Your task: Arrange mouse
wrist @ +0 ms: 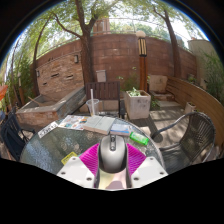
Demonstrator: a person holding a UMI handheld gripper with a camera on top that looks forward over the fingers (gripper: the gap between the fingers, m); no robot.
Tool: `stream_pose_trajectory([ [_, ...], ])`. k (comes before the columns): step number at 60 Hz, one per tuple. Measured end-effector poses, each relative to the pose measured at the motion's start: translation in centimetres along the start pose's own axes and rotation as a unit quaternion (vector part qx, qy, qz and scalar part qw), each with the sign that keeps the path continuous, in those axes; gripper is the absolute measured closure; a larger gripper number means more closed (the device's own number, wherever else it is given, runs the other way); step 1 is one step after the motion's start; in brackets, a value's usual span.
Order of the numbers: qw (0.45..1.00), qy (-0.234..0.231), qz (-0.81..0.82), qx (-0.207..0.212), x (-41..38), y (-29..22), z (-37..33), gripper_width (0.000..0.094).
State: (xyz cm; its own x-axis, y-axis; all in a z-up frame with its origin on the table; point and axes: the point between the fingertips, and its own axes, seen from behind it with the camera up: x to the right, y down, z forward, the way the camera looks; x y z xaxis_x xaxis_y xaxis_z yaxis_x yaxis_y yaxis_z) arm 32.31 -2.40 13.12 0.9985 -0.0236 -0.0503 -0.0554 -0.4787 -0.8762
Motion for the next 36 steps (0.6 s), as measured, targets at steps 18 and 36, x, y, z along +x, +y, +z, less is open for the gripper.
stream_pose_trajectory([
  [18, 0.991, -0.037, -0.049, -0.122, -5.8, 12.3, 6.3, 0.0440],
  [36, 0.992, -0.026, -0.064, -0.110, -7.9, 7.7, -1.7, 0.0072],
])
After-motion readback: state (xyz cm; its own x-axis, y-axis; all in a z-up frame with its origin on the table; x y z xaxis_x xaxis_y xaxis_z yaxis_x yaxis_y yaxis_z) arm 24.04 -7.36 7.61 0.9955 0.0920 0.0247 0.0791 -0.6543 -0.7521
